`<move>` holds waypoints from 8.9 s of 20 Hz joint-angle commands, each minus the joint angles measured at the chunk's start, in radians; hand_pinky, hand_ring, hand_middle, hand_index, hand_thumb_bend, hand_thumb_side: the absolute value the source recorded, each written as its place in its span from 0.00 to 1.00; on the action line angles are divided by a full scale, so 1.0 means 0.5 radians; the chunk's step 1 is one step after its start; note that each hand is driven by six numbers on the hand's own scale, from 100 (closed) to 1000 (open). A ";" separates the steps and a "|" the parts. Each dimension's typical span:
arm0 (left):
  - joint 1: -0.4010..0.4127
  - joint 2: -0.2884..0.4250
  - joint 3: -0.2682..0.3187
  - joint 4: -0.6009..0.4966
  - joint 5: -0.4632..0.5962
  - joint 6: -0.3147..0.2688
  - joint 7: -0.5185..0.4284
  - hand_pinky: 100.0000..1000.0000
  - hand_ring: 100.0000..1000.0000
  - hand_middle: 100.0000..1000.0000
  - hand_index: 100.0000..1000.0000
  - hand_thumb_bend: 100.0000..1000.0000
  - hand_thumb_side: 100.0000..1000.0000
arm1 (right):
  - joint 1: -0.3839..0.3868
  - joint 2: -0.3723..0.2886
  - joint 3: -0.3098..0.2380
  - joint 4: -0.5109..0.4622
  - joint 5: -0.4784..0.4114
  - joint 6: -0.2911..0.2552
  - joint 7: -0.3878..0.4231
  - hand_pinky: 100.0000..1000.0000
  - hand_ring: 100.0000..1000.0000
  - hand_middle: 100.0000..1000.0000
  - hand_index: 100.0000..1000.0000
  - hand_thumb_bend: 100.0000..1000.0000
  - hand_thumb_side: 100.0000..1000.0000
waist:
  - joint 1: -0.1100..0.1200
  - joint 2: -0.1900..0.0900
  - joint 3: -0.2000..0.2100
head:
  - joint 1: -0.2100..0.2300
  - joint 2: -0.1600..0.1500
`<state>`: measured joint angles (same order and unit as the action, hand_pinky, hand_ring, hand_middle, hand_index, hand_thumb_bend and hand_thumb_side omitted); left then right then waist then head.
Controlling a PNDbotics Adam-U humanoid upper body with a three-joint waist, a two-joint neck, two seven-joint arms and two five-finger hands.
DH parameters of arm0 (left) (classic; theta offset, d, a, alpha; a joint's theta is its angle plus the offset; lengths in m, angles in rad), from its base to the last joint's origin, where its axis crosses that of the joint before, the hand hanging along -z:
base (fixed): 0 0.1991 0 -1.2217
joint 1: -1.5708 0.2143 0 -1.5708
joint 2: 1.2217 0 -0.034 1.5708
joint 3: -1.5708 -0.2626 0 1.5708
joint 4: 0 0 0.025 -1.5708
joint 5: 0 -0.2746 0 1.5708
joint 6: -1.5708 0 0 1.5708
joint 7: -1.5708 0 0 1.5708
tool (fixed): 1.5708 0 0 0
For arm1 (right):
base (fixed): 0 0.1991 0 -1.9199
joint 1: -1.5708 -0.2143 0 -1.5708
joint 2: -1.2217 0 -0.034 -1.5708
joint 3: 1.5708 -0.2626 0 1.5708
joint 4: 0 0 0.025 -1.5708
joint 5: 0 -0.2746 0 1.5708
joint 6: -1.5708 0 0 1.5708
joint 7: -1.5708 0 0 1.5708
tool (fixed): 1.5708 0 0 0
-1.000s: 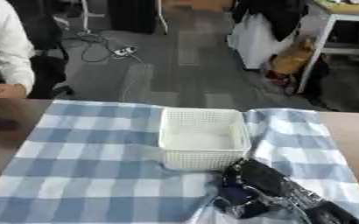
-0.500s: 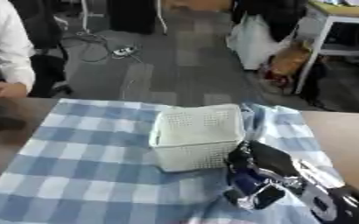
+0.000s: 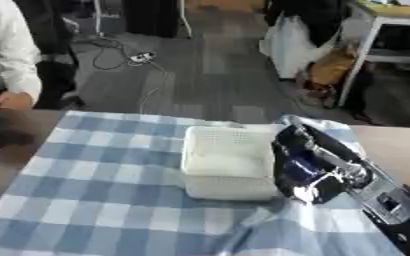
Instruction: Pick up objects on the table and place them in the box.
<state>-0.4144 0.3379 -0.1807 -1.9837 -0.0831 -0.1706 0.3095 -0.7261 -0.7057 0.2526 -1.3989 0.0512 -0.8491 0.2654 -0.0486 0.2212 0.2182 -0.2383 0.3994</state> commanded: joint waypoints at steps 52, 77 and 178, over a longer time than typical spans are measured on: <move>-0.217 -0.073 -0.024 -0.033 0.033 -0.005 -0.037 0.68 0.52 0.94 0.69 0.00 0.78 | -0.493 0.070 -0.187 0.590 1.397 -0.116 -0.995 0.58 0.51 0.60 0.42 0.21 0.86 | -0.144 0.134 0.321 | -0.166 -0.179; -0.156 -0.011 0.004 -0.033 0.007 0.001 -0.012 0.68 0.53 0.94 0.69 0.00 0.77 | -0.135 -0.001 -0.058 0.063 1.129 -0.116 -1.017 0.78 0.72 0.81 0.69 0.30 1.00 | -0.133 0.092 0.201 | -0.132 -0.221; 0.112 0.124 0.105 -0.033 -0.067 0.030 0.088 0.67 0.53 0.92 0.69 0.00 0.76 | 0.508 0.542 -0.391 -1.202 -0.790 0.411 0.714 0.70 0.68 0.73 0.62 0.00 1.00 | 0.051 -0.138 -0.222 | -0.334 -1.042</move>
<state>-0.3528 0.3904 -0.1397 -1.9837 -0.1169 -0.1577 0.3502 -0.4546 -0.4226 0.0679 -1.9832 -0.3322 -0.5703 0.5402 -0.0254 0.1647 0.1069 -0.4011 -0.1046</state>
